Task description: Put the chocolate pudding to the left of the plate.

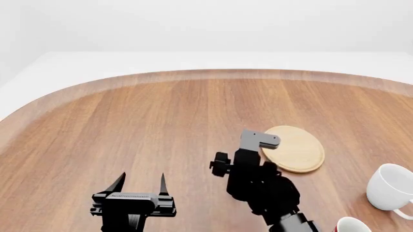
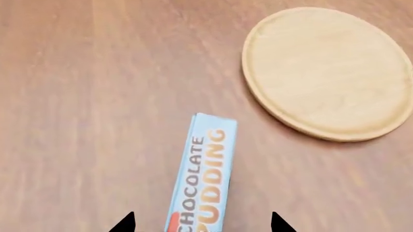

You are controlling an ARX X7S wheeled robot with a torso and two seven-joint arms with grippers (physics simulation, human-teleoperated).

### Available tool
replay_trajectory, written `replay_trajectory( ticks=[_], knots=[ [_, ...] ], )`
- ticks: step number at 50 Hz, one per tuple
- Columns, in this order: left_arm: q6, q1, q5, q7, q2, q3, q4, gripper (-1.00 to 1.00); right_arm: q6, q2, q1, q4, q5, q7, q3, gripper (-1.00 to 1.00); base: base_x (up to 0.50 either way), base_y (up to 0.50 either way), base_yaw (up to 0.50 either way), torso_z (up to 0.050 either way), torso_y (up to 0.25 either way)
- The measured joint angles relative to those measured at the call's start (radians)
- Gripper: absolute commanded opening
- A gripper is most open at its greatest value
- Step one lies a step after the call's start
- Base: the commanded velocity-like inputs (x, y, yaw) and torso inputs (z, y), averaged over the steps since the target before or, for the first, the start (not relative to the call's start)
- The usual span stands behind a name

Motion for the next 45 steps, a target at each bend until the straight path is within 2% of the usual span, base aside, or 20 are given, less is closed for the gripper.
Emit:
replay_trajectory(
  ticks=[26, 45],
  knots=[
    [0.009, 0.001, -0.017, -0.003, -0.01, 0.008, 0.001, 1.0, -0.16, -0.004, 0.09, 0.271, 0.217, -0.048, -0.218, 1.0, 0.0, 0.0, 0.0, 0.0, 0.0],
    [0.012, -0.001, -0.025, -0.009, -0.016, 0.017, 0.0, 1.0, -0.28, -0.007, 0.16, 0.423, 0.544, -0.096, -0.547, 1.0, 0.0, 0.0, 0.0, 0.0, 0.0]
  ],
)
